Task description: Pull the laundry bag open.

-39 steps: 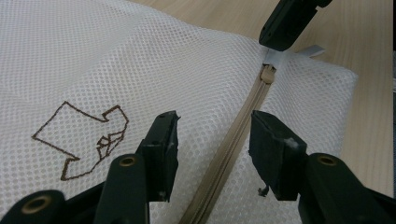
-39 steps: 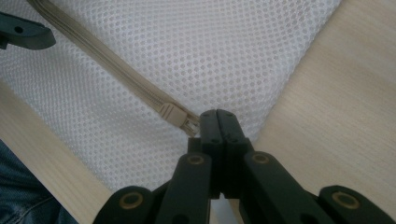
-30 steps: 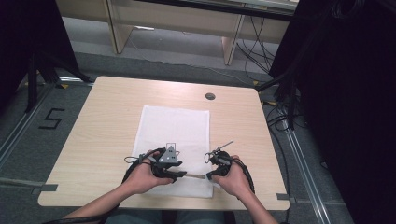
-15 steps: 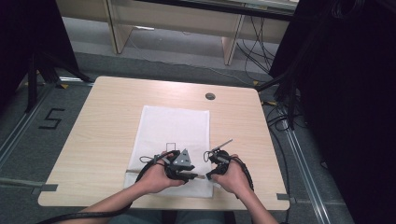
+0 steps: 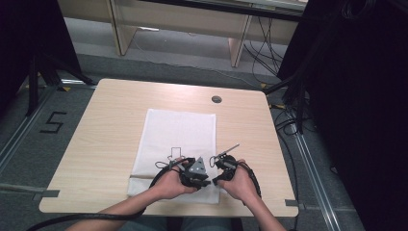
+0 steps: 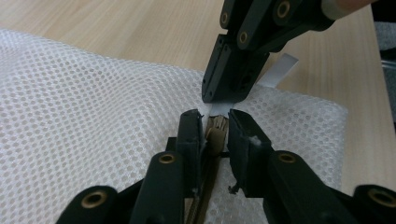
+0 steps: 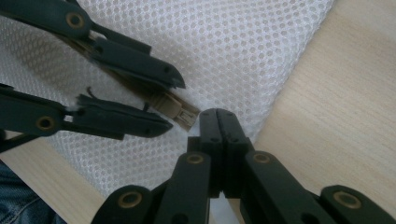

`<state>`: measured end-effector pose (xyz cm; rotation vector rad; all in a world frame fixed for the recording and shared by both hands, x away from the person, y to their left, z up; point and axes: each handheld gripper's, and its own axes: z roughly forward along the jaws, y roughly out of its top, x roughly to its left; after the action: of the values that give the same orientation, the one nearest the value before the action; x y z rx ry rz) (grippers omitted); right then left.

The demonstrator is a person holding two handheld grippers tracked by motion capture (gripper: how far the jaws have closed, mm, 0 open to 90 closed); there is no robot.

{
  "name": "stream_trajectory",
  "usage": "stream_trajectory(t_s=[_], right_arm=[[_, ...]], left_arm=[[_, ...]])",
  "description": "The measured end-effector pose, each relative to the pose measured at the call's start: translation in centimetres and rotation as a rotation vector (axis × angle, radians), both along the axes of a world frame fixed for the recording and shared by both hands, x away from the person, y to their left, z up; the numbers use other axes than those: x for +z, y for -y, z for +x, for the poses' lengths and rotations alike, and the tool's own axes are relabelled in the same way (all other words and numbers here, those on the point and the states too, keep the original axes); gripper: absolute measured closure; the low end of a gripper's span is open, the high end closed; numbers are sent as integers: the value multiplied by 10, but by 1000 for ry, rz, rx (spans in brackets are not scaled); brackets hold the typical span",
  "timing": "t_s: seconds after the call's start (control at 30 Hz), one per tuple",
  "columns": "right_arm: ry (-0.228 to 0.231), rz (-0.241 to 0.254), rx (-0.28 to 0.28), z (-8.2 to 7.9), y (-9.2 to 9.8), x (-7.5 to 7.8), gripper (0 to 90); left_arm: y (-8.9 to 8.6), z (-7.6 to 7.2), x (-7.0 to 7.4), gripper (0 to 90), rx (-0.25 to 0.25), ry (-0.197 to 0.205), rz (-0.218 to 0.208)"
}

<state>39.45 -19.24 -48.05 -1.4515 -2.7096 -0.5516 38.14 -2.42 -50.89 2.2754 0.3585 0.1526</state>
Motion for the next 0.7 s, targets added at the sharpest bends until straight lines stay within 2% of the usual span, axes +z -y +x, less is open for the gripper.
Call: stream_trajectory(t_s=[0.2,0.3,0.33,0.37,0.43,0.53,0.7], right_arm=[[-3,11,6,0,1,0,900],[-4,12,6,0,1,0,900],[-11,10,-2,0,1,0,900],[-4,13,2,0,1,0,900],[-5,12,3,-1,1,0,900],[10,7,13,-1,1,0,900],[3,5,16,-1,-1,0,900]], left_arm=[[6,-2,-3,812,-1,3,-11],[6,-1,-2,818,0,-8,-14],[5,0,0,818,-11,-6,5],[6,0,0,819,-5,-6,-1],[7,0,2,820,-11,3,17],[7,-2,4,821,-15,5,12],[6,-3,5,822,-22,12,9]])
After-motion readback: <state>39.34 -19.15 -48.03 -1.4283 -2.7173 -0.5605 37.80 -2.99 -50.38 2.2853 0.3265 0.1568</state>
